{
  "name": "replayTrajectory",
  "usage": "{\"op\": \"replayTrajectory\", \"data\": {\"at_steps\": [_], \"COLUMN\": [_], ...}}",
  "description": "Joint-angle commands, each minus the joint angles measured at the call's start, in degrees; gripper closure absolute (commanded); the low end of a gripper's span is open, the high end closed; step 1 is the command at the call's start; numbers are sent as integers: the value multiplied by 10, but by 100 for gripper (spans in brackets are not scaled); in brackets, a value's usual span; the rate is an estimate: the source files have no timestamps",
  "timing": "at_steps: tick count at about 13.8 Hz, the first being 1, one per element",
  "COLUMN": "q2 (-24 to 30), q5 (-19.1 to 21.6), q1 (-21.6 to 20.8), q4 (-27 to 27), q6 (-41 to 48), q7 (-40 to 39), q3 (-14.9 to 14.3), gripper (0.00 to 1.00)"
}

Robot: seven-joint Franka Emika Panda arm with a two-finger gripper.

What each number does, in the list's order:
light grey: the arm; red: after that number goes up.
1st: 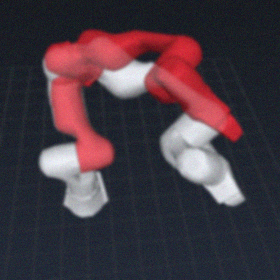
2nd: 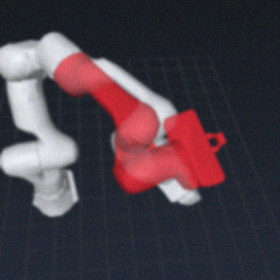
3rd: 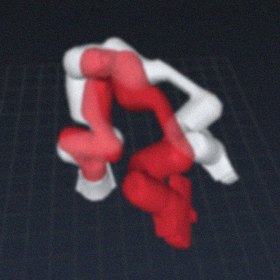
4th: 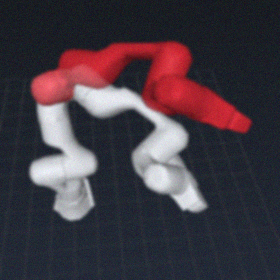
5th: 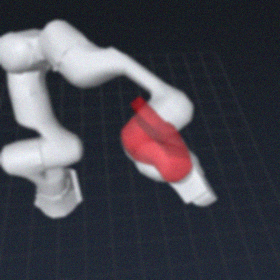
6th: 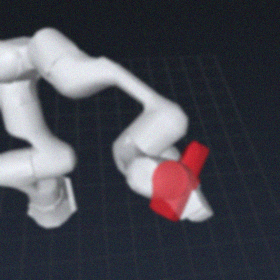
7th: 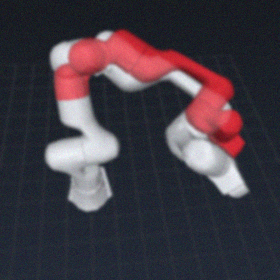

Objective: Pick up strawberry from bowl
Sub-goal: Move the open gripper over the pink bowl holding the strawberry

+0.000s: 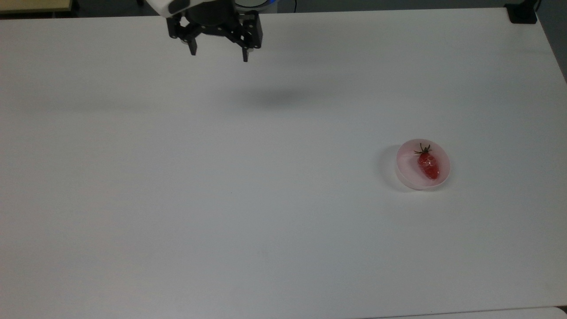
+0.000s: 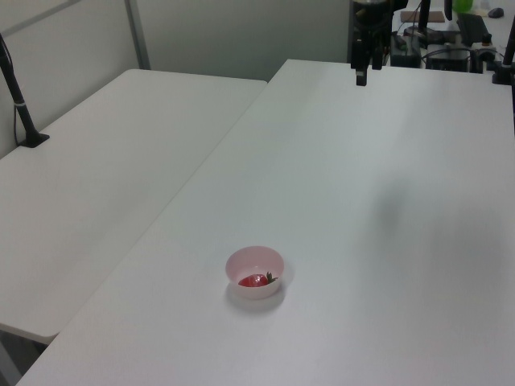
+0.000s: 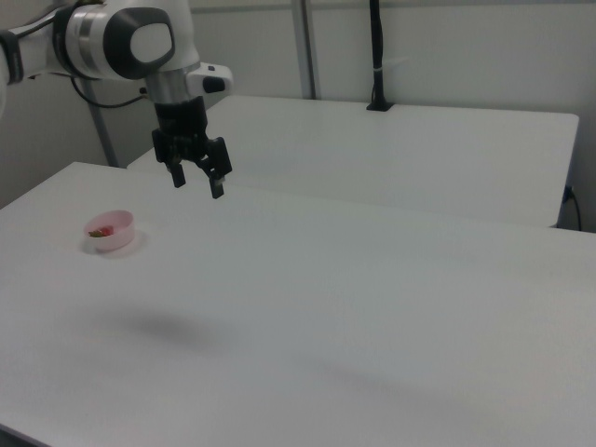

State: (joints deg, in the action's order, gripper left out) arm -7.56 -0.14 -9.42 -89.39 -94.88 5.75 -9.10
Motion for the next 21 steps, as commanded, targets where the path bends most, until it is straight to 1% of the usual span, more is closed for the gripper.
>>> {"op": "replayTrajectory", "data": {"at_steps": [1,3,5,7,8,10,13,15,16,18,21], "q2": [-26,-62,-110,-147,-167,-191,-268,-307,-316,-337,-346], "q5": [5,20,47,57,73,78,76,75,75,76,75], "q1": [-64,-95,-124,-153,-182,-211,-257,-279,-285,-290,-294], "q4": [12,35,63,80,81,89,140,167,171,187,189], "q6": [-9,-46,-99,-163,-189,-221,-264,-280,-289,-305,-318], "q7": [5,27,88,116,147,188,260,282,291,293,292], "q3": [-1,0,0,0,0,0,0,0,-3,-4,-4], "gripper": [0,0,0,0,0,1,4,5,5,10,14]}}
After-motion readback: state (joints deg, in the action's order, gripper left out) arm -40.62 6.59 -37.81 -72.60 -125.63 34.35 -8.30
